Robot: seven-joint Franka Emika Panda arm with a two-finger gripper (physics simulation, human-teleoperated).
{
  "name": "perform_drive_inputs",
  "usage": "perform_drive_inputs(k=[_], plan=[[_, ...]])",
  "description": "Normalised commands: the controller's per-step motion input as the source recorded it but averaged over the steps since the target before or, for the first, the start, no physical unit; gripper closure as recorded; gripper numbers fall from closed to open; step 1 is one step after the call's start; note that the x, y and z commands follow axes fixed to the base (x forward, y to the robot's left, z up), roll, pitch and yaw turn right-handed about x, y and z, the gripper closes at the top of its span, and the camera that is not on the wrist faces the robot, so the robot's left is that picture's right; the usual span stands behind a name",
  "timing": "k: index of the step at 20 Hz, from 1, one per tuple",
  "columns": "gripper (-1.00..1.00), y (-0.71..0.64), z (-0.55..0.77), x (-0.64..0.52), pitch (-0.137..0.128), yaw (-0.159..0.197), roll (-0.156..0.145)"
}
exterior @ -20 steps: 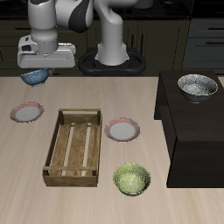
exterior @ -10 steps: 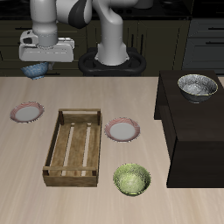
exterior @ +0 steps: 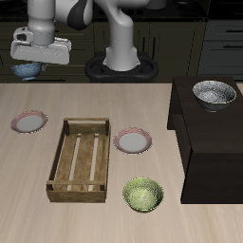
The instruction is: Place the blue bowl onto the plate that is next to the blue bowl
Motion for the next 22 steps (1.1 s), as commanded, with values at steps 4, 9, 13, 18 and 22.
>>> perform_drive_inputs(k=[4, 9, 13, 18, 22], plan=[[1.0, -0.22, 0.0, 0.13, -0.002, -0.005, -0.011], [1.0, -0.14, 0.04, 0.23, 0.01, -0.022, -0.004], [1.0, -0.2, -0.08, 0.35, 0.024, -0.006, -0.017], [1.0, -0.13, -0.15, 0.28, 0.026, -0.006, -0.025], [1.0, -0.02, -0.32, 0.26, 0.048, 0.014, -0.004]])
